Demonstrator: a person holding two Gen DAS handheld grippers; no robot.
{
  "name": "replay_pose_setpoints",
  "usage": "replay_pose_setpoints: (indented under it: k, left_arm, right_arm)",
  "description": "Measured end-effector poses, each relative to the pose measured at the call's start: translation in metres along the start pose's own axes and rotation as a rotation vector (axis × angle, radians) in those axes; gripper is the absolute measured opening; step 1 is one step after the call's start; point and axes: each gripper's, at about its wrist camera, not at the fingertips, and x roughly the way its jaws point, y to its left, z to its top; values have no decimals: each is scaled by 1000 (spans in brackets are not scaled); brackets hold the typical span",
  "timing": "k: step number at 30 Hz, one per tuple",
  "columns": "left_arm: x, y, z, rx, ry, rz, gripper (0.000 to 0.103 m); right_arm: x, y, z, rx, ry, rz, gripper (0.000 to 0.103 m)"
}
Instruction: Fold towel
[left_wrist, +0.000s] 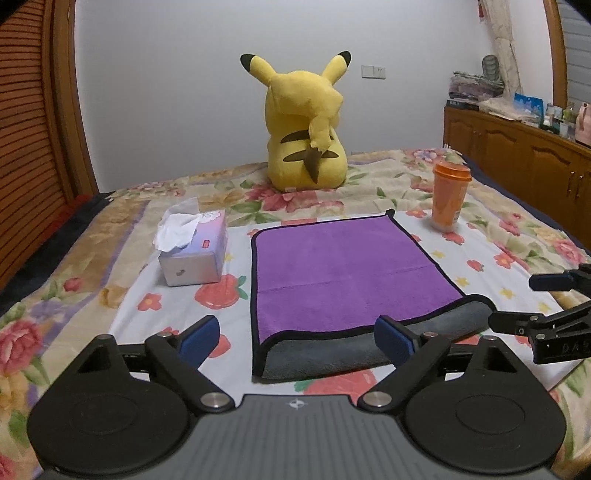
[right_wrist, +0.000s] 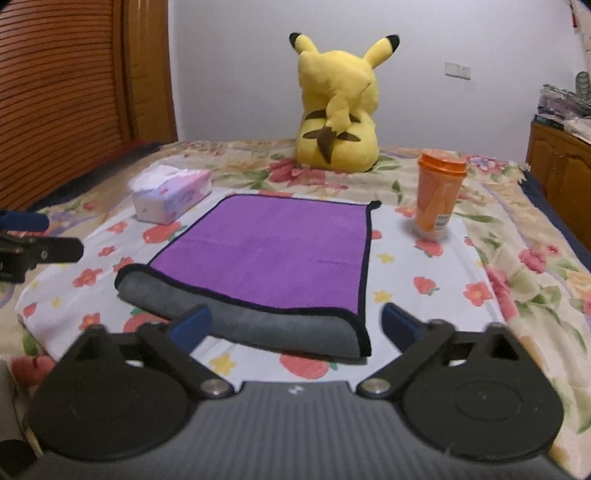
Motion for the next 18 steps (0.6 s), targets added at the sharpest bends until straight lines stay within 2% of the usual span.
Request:
replay_pose_setpoints:
  k: [8, 18]
  left_arm:
    - [31, 21, 4, -58, 68, -27, 85]
    - [65, 33, -1, -60, 147, -52, 66]
  right_arm:
    - [21, -5, 0, -13, 55, 8, 88]
    - [43, -17, 2, 8, 102, 18, 84]
